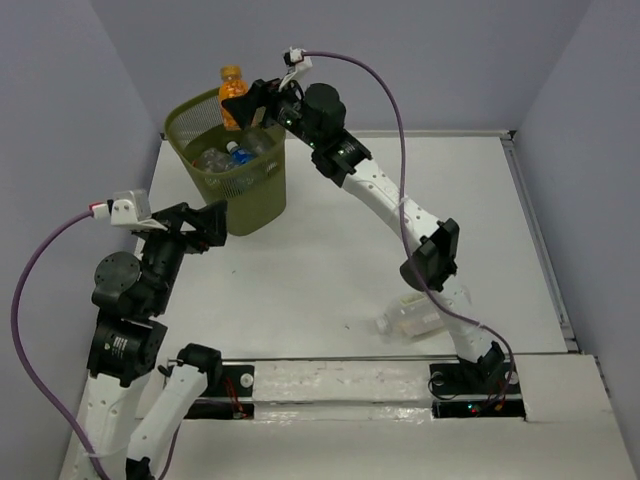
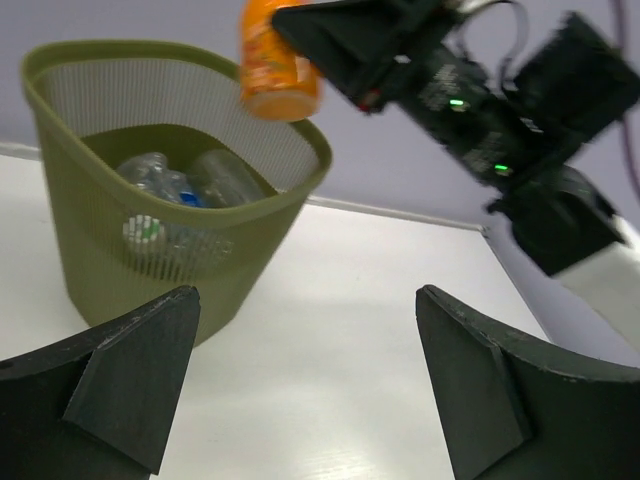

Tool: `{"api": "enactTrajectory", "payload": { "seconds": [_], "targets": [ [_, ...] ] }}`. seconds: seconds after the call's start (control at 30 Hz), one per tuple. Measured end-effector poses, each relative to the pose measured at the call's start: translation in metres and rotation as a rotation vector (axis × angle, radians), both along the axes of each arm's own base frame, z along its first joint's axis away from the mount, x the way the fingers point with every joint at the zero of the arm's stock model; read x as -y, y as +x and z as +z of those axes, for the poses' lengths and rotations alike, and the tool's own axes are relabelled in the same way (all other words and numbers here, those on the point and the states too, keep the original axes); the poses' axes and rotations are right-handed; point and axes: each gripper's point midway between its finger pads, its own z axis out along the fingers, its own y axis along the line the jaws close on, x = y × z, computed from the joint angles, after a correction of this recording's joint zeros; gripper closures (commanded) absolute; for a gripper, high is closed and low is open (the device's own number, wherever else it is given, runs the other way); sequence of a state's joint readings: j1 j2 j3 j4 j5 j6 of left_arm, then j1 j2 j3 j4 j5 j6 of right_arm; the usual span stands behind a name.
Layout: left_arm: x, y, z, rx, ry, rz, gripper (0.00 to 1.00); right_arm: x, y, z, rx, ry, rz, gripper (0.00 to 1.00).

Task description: Put the plastic bottles in the bin

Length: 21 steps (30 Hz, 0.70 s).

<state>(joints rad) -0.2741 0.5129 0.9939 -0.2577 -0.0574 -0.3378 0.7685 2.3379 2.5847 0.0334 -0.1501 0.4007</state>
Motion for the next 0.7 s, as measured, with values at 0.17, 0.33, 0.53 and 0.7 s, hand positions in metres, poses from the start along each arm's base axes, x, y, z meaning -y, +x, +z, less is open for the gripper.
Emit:
{"api": "enactTrajectory", "payload": {
  "seconds": [0.17, 0.33, 0.53, 0.7],
  "targets": [
    [0.030, -0.013, -0.001, 0.007, 0.031, -0.173, 0.01, -0.015, 0.015, -0.076, -0.096, -0.111, 0.002, 0.06],
    [0.058, -0.023, -0.006, 0.021, 0.048, -0.341, 0.01, 0.011, -0.008, -0.059, -0.073, -0.153, -0.008, 0.09],
    [0.098, -0.023, -0.014, 0.015, 0.042, -0.554, 0.01, 0.108, -0.081, 0.011, 0.028, -0.129, -0.117, 0.09],
    [0.162, -0.031, -0.049, -0.098, 0.027, -0.749, 0.01, 0.249, -0.168, 0.041, 0.102, -0.016, -0.330, 0.07]
  ]
}}
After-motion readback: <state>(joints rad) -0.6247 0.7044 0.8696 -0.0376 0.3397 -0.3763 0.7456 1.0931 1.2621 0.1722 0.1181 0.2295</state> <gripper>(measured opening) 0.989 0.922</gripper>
